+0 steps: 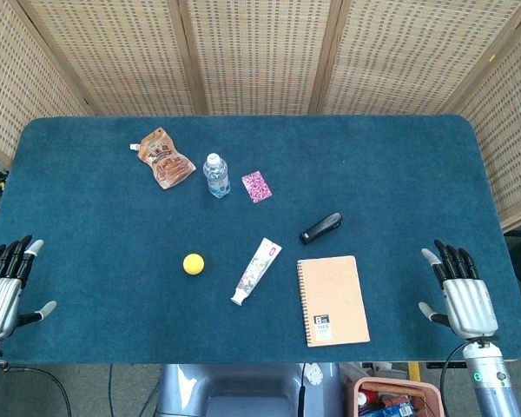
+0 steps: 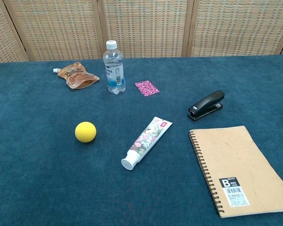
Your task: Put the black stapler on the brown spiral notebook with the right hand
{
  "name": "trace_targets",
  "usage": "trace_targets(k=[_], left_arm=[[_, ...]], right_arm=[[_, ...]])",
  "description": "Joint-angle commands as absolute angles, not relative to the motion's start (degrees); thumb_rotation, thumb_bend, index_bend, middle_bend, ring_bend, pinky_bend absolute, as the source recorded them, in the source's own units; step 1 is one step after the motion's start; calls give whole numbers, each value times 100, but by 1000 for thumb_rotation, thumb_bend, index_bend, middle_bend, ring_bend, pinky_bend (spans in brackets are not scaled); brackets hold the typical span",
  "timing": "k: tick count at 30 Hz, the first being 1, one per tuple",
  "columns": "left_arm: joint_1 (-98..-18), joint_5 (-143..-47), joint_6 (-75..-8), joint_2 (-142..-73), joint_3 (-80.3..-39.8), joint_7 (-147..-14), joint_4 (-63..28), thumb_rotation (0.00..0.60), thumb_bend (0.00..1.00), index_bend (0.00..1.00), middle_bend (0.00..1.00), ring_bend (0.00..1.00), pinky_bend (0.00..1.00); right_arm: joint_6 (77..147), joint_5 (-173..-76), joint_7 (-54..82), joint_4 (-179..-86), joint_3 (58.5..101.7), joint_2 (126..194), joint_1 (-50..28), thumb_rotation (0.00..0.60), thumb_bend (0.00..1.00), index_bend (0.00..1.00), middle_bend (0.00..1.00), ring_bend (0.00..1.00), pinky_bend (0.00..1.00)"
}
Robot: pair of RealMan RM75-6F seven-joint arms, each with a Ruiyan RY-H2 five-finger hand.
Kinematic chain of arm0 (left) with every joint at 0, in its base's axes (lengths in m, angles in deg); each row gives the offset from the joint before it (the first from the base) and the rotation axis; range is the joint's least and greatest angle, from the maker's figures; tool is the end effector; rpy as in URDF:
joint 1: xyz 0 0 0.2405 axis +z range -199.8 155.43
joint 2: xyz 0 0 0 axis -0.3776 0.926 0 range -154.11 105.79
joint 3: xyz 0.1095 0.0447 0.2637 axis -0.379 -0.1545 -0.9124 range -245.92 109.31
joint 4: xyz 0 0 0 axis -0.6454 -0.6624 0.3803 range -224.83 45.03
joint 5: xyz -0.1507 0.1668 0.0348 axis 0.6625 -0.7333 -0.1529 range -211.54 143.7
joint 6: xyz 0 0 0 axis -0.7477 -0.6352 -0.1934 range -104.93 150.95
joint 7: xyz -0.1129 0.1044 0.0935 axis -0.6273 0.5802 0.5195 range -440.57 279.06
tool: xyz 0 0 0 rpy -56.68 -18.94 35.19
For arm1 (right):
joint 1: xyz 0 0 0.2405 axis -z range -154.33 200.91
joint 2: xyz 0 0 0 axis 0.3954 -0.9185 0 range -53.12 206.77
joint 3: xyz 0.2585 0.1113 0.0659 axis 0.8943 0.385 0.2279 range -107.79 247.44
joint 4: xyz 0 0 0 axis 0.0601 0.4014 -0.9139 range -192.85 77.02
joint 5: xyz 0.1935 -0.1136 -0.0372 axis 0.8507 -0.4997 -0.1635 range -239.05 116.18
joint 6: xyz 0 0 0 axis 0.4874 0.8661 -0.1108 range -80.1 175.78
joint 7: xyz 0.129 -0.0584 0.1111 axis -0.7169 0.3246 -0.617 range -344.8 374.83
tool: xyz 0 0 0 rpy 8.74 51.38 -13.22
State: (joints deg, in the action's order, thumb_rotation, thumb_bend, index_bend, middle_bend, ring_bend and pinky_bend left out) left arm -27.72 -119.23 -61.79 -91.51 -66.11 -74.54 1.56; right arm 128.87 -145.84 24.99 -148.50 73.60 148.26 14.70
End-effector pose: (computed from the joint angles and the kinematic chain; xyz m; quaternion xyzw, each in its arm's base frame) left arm -0.3460 0.2223 0.1363 -0.6098 -0.3716 -0.3656 0.5970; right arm -0.3325 -0.2458 0.1063 0.6272 -0.3674 0.3650 0.5817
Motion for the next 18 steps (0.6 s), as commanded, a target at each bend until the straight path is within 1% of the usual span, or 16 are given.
trace_targets(k=[1, 18], left_arm=[[-2767, -11929, -6191, -9147, -6610, -7461, 156, 600, 155, 0, 0, 0, 0], [-2769, -11938, -6193, -9149, -6611, -7438, 160, 600, 155, 0, 0, 0, 0]], right_arm=[[12881, -14593, 2516, -14847, 7352, 14836, 1467, 600, 158, 8, 0, 0, 0], [12923, -14671, 2525, -14875, 7329, 14833, 1474, 600, 158, 8, 0, 0, 0]])
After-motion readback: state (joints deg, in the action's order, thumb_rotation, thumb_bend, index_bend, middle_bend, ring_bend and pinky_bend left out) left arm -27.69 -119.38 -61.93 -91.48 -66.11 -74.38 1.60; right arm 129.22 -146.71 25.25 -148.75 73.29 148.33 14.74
